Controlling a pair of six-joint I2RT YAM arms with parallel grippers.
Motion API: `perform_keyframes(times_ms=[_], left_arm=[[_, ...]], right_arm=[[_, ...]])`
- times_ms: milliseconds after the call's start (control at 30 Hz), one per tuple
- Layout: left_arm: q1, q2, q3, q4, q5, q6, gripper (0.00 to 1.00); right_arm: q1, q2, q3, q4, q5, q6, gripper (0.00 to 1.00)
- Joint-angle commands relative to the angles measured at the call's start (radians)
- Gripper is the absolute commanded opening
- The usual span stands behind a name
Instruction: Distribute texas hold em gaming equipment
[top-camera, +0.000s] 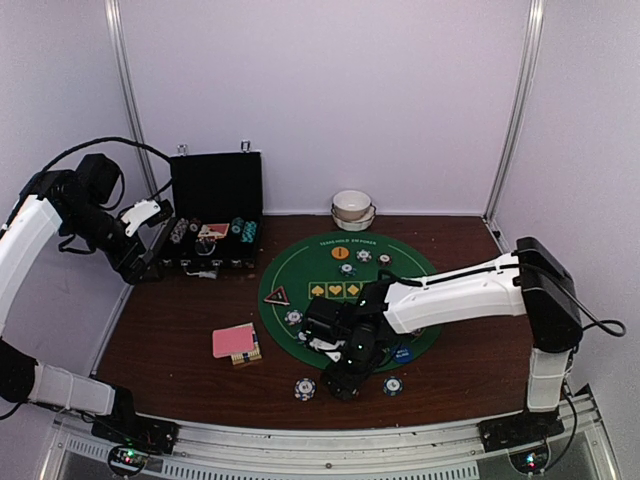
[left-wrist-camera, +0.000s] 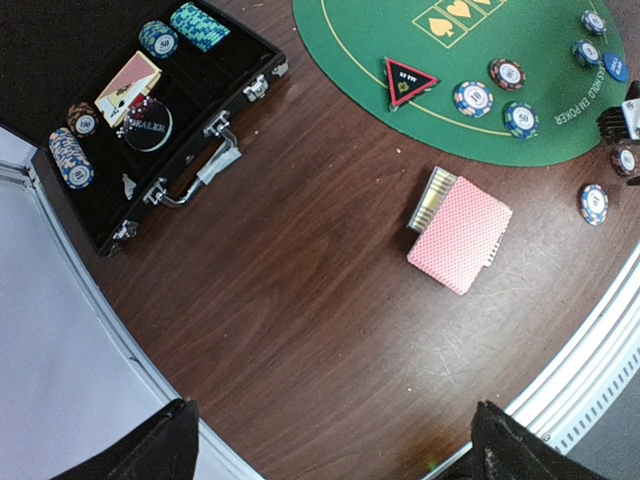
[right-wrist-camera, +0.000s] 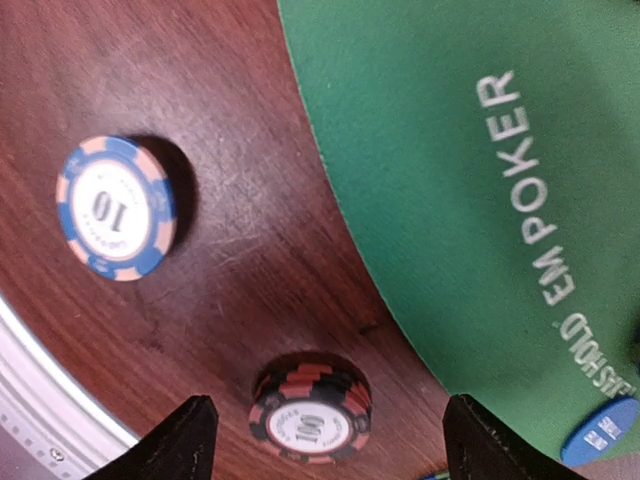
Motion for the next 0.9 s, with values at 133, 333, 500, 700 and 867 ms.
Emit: perform_keyframes(times_ms=[133, 333, 500, 700, 867], left_arm=[[0.006, 0.001, 0.021, -0.006, 0.004, 0.012, 0.97], [0.006, 0.003, 0.022, -0.005, 0.006, 0.011, 0.97], [0.006, 0.000, 0.022, -0.007, 0.007, 0.011, 0.98], [0.006, -0.002, 0.019, -0.007, 0.005, 0.012, 0.97], [0.006, -0.002, 0.018, -0.007, 0.004, 0.013, 0.97]], right_arm=[[0.009, 0.058, -0.005, 0.028, -0.003, 0.012, 0.71], [0.010, 0.045, -0.004, 0.007, 0.012, 0.008, 0.55], [0.011, 0.017, 0.007, -0.015, 0.024, 0.008, 0.40], [0.012, -0.020, 0.050, -0.073, 0.048, 0.001, 0.33], [0.010, -0.058, 0.094, -0.131, 0.068, -0.009, 0.33]])
